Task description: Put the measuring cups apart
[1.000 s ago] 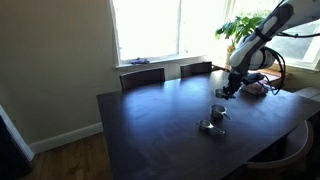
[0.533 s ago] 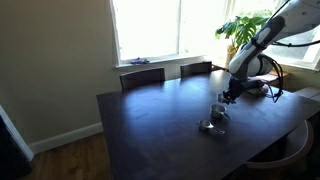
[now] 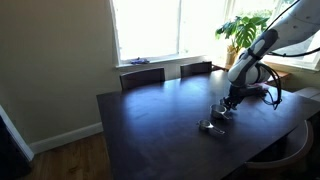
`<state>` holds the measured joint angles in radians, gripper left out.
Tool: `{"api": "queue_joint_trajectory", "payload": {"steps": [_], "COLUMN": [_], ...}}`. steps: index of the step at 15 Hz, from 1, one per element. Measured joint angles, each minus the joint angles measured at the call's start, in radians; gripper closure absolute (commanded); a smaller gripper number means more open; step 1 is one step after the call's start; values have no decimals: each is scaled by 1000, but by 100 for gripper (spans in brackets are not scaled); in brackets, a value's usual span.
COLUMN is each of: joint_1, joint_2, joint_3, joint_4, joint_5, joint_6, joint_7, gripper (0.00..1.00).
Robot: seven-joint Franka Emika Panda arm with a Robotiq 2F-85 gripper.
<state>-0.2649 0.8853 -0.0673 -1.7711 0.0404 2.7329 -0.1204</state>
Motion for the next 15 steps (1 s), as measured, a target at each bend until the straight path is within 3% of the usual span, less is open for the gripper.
{"api": "queue_joint_trajectory", "payload": {"steps": [1,2,9,15], "joint_1": [0,0,0,0], "joint_2": [2,2,-48,-154], "joint_3": [1,1,2,13], "joint_4": [3,4,-17,-58], "joint_5": [0,0,-3,-16], "joint_6": [0,2,34,-4], "joint_7": [1,1,-16,-100], "gripper": [44,43,0,0]}}
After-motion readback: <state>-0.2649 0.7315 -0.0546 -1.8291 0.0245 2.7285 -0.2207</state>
